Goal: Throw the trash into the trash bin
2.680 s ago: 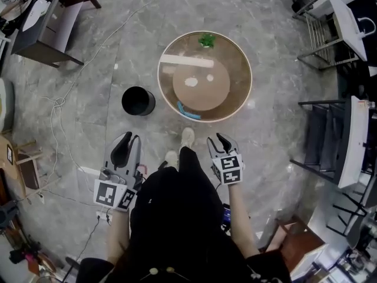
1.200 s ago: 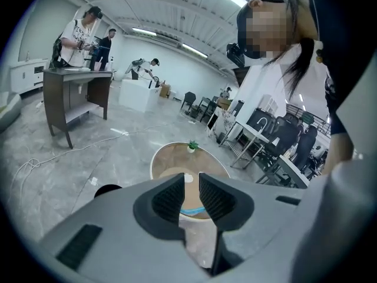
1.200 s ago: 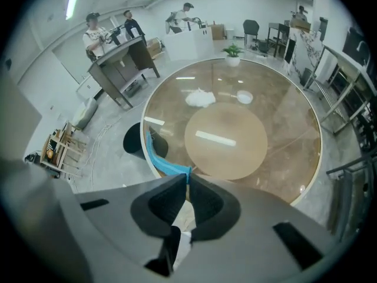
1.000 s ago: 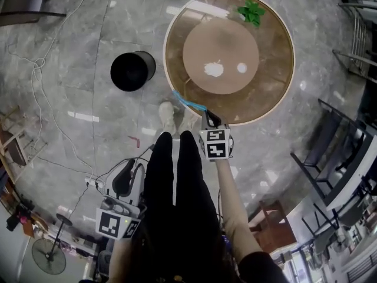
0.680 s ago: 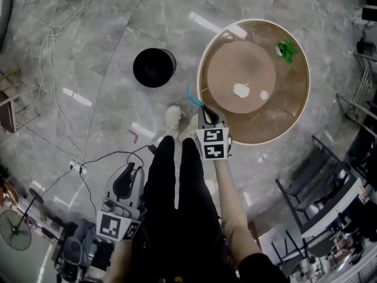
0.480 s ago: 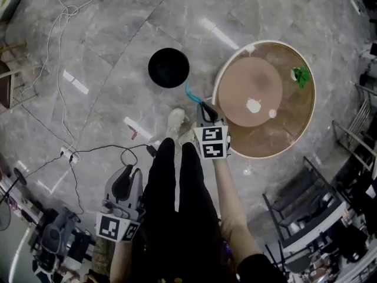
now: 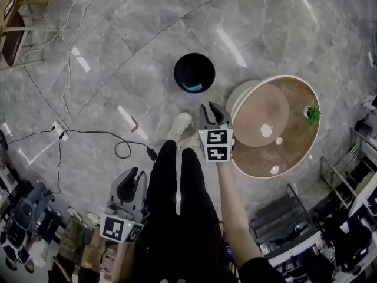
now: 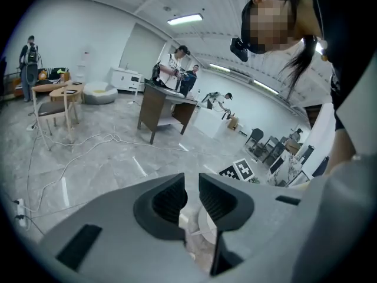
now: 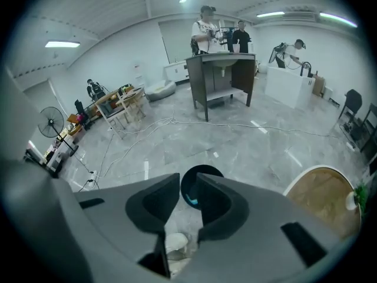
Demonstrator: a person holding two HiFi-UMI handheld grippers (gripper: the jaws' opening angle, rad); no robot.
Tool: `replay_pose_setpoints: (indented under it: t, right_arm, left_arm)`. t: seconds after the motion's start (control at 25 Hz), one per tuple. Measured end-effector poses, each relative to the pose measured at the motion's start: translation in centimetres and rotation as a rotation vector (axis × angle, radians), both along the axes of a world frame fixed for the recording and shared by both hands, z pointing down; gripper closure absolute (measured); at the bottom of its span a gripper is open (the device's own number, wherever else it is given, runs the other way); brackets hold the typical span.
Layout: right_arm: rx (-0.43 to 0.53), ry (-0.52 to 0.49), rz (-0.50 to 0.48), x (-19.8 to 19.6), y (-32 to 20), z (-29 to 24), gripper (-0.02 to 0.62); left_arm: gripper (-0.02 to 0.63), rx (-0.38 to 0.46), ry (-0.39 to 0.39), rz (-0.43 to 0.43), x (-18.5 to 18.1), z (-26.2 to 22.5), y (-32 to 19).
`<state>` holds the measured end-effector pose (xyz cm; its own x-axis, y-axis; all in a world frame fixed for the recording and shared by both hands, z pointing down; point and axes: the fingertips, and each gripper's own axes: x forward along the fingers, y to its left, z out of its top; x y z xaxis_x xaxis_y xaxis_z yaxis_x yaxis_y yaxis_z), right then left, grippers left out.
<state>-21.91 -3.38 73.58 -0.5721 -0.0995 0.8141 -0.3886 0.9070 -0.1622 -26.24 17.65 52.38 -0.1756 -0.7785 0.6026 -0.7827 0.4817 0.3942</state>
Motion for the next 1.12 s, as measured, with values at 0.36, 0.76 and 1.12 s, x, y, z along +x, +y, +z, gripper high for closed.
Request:
replay_pose_setpoints:
  t: [0.36,0.76,1.12]
  right_arm:
    - [-0.003,0.005,0.075,2.9,0.2,-1.5,0.512]
    - [0.093,-0.043,0.358,14.5,-2.1,-9.2,0.592]
    - [0.225,-0.344,0.787,26.3,-2.7,-24.9,0.592]
  left_arm:
    - [0.528,0.039,-0.002,0.083,0.2,-0.4,-1.6]
    - [0.535,0.147,-0.011,0.367,4.9,-3.4,-9.2]
    - [0.563,0.198,-0.081,0.656,11.4,-8.4,-17.1]
